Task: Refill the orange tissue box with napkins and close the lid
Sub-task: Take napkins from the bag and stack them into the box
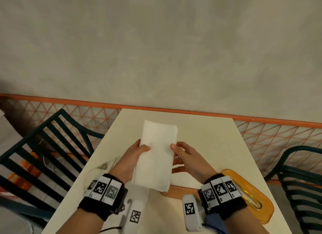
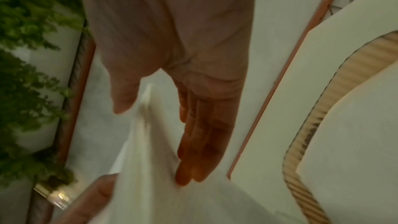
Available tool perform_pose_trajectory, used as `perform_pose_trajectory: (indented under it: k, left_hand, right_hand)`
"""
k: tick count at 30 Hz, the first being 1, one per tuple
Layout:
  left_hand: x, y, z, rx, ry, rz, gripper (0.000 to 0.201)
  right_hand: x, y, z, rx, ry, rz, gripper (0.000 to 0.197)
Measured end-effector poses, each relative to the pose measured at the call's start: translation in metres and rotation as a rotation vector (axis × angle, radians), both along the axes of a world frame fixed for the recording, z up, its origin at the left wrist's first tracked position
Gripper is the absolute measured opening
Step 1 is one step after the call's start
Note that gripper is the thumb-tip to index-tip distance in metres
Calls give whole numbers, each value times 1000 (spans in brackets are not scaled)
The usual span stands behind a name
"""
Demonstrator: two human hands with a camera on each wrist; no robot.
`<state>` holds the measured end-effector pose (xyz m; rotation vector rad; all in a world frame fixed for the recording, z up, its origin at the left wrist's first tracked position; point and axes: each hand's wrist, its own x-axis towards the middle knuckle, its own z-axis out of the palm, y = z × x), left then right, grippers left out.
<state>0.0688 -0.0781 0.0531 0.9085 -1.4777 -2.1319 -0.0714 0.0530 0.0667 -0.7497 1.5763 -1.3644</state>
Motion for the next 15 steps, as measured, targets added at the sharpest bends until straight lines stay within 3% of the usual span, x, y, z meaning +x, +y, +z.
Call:
perform_pose_trajectory:
  k: [2, 4, 8, 12, 15]
  left_hand:
    - [-5, 5, -5, 35, 27, -17, 54]
    - [-8, 9, -10, 59, 47, -28, 57]
    - [-12, 20, -21, 106, 64, 63, 55]
    - [-11, 38, -32, 412, 109, -20, 34]
    - [-17, 43, -34, 464, 179, -45, 40]
  right_hand:
    - [1, -1, 3, -37, -13, -29, 31]
    - [-2, 0, 5, -59, -28, -53, 29]
    - [-9, 5, 6, -102, -56, -150, 29]
    - [-15, 12, 3, -254, -239, -234, 31]
    - [-17, 21, -2, -282, -292, -208, 34]
